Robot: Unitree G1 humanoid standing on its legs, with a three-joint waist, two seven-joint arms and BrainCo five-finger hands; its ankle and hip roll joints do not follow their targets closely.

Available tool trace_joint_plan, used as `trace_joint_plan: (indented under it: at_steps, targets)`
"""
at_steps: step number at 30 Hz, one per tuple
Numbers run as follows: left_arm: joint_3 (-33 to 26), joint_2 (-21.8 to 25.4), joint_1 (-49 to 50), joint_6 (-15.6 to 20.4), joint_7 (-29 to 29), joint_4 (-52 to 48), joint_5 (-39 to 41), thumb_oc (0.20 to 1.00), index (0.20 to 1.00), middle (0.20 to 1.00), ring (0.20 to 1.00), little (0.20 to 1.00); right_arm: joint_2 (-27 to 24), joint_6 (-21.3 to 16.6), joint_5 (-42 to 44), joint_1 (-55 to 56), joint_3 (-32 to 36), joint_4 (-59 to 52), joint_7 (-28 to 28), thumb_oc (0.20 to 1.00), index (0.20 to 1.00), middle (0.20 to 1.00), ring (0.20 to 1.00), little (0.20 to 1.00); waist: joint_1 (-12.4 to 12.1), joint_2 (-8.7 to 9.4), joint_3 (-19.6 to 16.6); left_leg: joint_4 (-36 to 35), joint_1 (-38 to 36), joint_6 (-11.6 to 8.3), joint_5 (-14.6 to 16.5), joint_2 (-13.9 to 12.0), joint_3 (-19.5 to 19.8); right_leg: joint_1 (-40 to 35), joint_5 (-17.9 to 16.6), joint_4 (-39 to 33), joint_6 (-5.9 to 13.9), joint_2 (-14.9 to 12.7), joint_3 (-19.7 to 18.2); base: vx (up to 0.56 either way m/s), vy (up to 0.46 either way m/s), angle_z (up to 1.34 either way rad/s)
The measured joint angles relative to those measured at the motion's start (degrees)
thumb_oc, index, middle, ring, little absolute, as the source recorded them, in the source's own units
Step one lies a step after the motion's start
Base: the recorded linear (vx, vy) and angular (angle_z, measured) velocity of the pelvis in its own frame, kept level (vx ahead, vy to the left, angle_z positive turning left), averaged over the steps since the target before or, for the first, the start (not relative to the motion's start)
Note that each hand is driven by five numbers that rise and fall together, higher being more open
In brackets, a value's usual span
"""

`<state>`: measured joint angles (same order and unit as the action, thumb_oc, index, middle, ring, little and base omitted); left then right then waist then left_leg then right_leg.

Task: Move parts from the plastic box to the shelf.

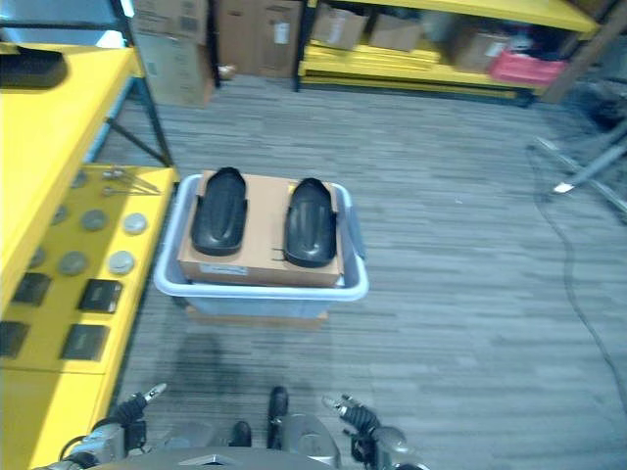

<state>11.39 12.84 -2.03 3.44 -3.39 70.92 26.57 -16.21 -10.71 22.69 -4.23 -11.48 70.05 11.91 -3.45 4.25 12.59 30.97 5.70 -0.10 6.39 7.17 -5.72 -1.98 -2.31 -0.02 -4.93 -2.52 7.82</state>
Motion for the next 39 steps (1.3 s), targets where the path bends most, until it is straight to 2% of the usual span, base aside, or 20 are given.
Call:
trace_joint_plan:
  at_steps: [1, 2, 4, 6, 8, 9, 10, 12, 15, 17, 19, 22, 26, 28, 32, 34, 37, 38, 39]
  targets:
    - [-0.04, 0.25, 1.59, -0.67, 0.0, -0.04, -1.43, 1.0, 1.0, 1.0, 1.0, 1.0, -1.01, -1.91, 0.68, -0.68, 0.35, -3.06, -1.52, 1.0, 1.0, 1.0, 1.0, 1.0, 0.53, -0.75, 0.07, -4.07, 0.91, -1.39, 0.58, -5.18, -2.09, -2.33, -0.49, -3.0, 0.58, 0.06, 2.35, 0.21, 0.076, 0.33]
    - [0.03, 0.29, 2.06, -1.03, 0.07, -0.09, -2.16, 1.0, 1.0, 1.0, 1.0, 1.0, -1.69, -2.66, 1.13, -0.71, 0.72, -5.44, -2.5, 1.0, 1.0, 1.0, 1.0, 1.0, 1.48, -1.1, 0.03, -10.16, 0.76, -1.7, 0.37, -8.01, -3.71, -3.43, -0.73, -4.21, 0.9, 0.17, 3.44, 0.17, 0.062, 0.58]
    - [0.26, -0.07, 2.51, -1.15, 0.19, -0.8, -3.6, 1.0, 1.0, 1.0, 1.0, 1.0, -3.45, -3.61, 1.64, -1.08, 1.67, -10.06, -4.86, 1.0, 1.0, 1.0, 1.0, 1.0, 2.39, -2.19, 0.97, -22.85, 1.07, -3.81, -2.89, -11.46, -3.46, -3.89, -1.5, -4.61, 2.34, 0.68, 3.48, 0.09, 0.052, 0.24]
    - [0.29, -0.09, 2.3, -1.76, 0.43, -0.99, -4.78, 1.0, 1.0, 1.0, 1.0, 1.0, -5.56, -4.0, 1.89, -2.79, 1.49, -12.94, -6.36, 1.0, 1.0, 1.0, 1.0, 1.0, 2.08, -2.33, 1.39, -27.1, 0.87, -4.2, -6.26, -12.5, -3.52, -3.79, -1.4, -4.66, 2.99, 0.53, 3.94, 0.13, 0.064, -0.19]
    - [0.48, 0.24, 1.96, -1.6, 0.51, -1.79, -6.04, 1.0, 1.0, 1.0, 1.0, 1.0, -10.46, -4.36, 2.83, -3.67, 3.54, -13.65, -7.46, 1.0, 1.0, 1.0, 1.0, 1.0, 2.61, -2.82, 1.36, -31.38, -2.9, -3.07, -8.9, -12.01, -3.77, -5.14, -0.45, -4.65, 4.8, 0.4, 4.15, 0.16, 0.051, 0.06]
    - [0.98, 0.51, 1.95, -1.31, 0.49, -2.16, -6.22, 1.0, 1.0, 1.0, 1.0, 1.0, -11.66, -4.77, 2.93, -3.06, 3.94, -13.73, -7.67, 1.0, 1.0, 1.0, 1.0, 1.0, 3.12, -3.72, 1.04, -32.74, -4.21, -2.72, -10.9, -11.86, -3.46, -5.77, -0.11, -4.63, 5.58, 0.62, 4.38, 0.1, 0.032, 0.19]
    - [1.15, 1.25, 1.68, -1.03, 0.45, -2.85, -6.48, 1.0, 1.0, 1.0, 1.0, 1.0, -13.09, -5.0, 2.97, -2.95, 5.53, -15.27, -8.87, 1.0, 1.0, 1.0, 1.0, 1.0, 3.43, -3.26, 1.33, -34.05, -4.86, -1.85, -13.94, -11.46, -3.48, -6.35, 0.33, -4.63, 6.55, 0.47, 4.67, 0.08, 0.02, 0.17]
    - [1.22, 4.77, 1.14, -1.06, 0.44, -5.02, -6.43, 1.0, 1.0, 1.0, 1.0, 1.0, -14.87, -5.5, 2.93, -2.16, 7.74, -21.21, -11.13, 1.0, 1.0, 1.0, 1.0, 1.0, 3.64, -0.34, 1.77, -35.58, -5.2, -0.42, -14.3, -9.11, -3.4, -5.9, 0.68, -4.65, 8.5, -1.55, 4.66, 0.09, 0.01, 0.08]
    - [1.22, 6.81, -0.61, -1.11, 0.51, -5.01, -6.45, 1.0, 1.0, 1.0, 1.0, 1.0, -15.39, -5.4, 2.86, -2.34, 8.39, -23.79, -13.55, 1.0, 1.0, 1.0, 1.0, 1.0, 3.92, 0.31, 1.79, -35.57, -4.71, 0.58, -14.25, -7.37, -2.3, -5.69, 0.71, -4.66, 9.66, -3.31, 5.23, 0.04, -0.003, 0.21]
    - [2.52, 7.63, -1.47, -0.97, 0.83, -5.63, -6.29, 1.0, 1.0, 1.0, 1.0, 1.0, -16.59, -4.85, 2.84, -5.28, 8.19, -24.88, -14.31, 1.0, 1.0, 1.0, 1.0, 1.0, 3.31, -0.47, 2.45, -35.58, -3.92, 0.78, -13.82, -6.74, -2.22, -4.83, 1.13, -5.03, 10.48, -3.81, 5.19, 0.0, -0.001, 0.05]
    - [3.78, 7.5, -2.94, -0.93, 1.46, -6.48, -5.34, 1.0, 1.0, 1.0, 1.0, 1.0, -19.46, -3.59, 2.83, -10.62, 8.16, -24.88, -16.1, 1.0, 1.0, 1.0, 1.0, 1.0, 2.89, -2.25, 4.37, -35.57, -2.1, 0.66, -14.36, -6.67, -2.18, -3.43, 0.45, -5.0, 11.13, -3.84, 5.15, -0.04, 0.002, 0.03]
    - [5.21, 6.74, -3.77, -0.83, 2.64, -7.41, -5.27, 1.0, 1.0, 1.0, 1.0, 1.0, -23.03, 0.25, 2.87, -18.99, 8.08, -25.89, -18.59, 1.0, 1.0, 1.0, 1.0, 1.0, 2.63, -4.33, 7.59, -35.56, 0.34, 0.73, -15.49, -7.0, -2.14, -0.98, -0.8, -4.67, 10.72, -3.29, 5.05, -0.06, -0.004, 0.0]
    - [6.91, 6.4, -5.04, -0.76, 2.99, -7.28, -4.62, 1.0, 1.0, 1.0, 1.0, 1.0, -25.71, 3.74, 4.12, -26.81, 7.21, -22.48, -20.71, 1.0, 1.0, 1.0, 1.0, 1.0, 1.33, -4.88, 10.73, -35.54, 2.8, 0.89, -16.93, -7.7, -1.92, 1.33, -1.45, -4.65, 10.18, -2.77, 5.43, -0.07, -0.001, 0.03]
    - [8.59, 6.37, -5.41, -0.27, 3.46, -7.04, -3.89, 1.0, 1.0, 1.0, 1.0, 1.0, -26.84, 5.21, 3.88, -33.01, 2.72, -15.36, -23.05, 1.0, 1.0, 1.0, 1.0, 1.0, -0.15, -5.25, 12.17, -35.53, 3.98, 0.9, -17.35, -7.79, -1.23, 2.44, -1.37, -4.66, 10.07, -2.46, 5.68, -0.1, 0.008, 0.07]
    - [10.77, 6.21, -8.86, 0.71, 3.83, -7.43, -1.86, 1.0, 1.0, 1.0, 1.0, 1.0, -31.63, 7.96, 3.9, -44.9, -1.15, -12.31, -25.95, 1.0, 1.0, 1.0, 1.0, 1.0, -1.24, -8.11, 16.79, -35.5, 7.88, 0.89, -18.85, -8.0, -0.57, 6.3, -2.4, -4.09, 9.9, -2.17, 6.04, -0.09, 0.01, 0.05]
    - [11.38, 6.23, -10.05, 0.85, 3.83, -7.42, -1.52, 1.0, 1.0, 1.0, 1.0, 1.0, -31.89, 10.86, 2.55, -49.69, -4.24, -9.76, -26.69, 1.0, 1.0, 1.0, 1.0, 1.0, -2.16, -8.91, 17.76, -35.21, 9.86, 1.07, -19.18, -8.06, -0.25, 9.31, -1.58, -1.39, 9.87, -2.29, 6.24, -0.11, 0.016, 0.05]
    - [12.41, 6.39, -11.74, 1.41, 3.81, -7.41, -0.3, 1.0, 1.0, 1.0, 1.0, 1.0, -31.65, 14.82, 0.33, -51.73, -6.65, -5.4, -27.2, 1.0, 1.0, 1.0, 1.0, 1.0, -3.3, -8.97, 18.02, -33.89, 12.34, 1.07, -19.18, -7.72, 1.26, 12.84, 0.84, 3.28, 9.94, -3.32, 7.04, -0.07, 0.027, 0.16]
    - [13.08, 6.44, -12.38, 1.81, 3.82, -7.43, 0.37, 1.0, 1.0, 1.0, 1.0, 1.0, -31.74, 17.05, -0.2, -52.8, -6.69, -3.48, -27.3, 0.727, 0.727, 0.727, 0.727, 0.727, -3.76, -8.84, 18.08, -33.86, 13.02, 1.07, -19.17, -7.46, 1.34, 14.9, 2.5, 6.54, 9.98, -3.96, 7.0, -0.05, 0.036, 0.14]
    - [13.49, 6.46, -12.58, 2.09, 3.84, -7.46, 0.5, 1.0, 1.0, 1.0, 1.0, 1.0, -32.11, 18.32, -0.84, -53.41, -6.41, -3.39, -26.85, 0.2, 0.2, 0.2, 0.2, 0.2, -3.75, -8.77, 18.12, -33.82, 13.3, 1.22, -19.27, -7.07, 1.34, 16.19, 3.61, 8.98, 10.17, -4.47, 6.86, -0.07, 0.041, 0.08]
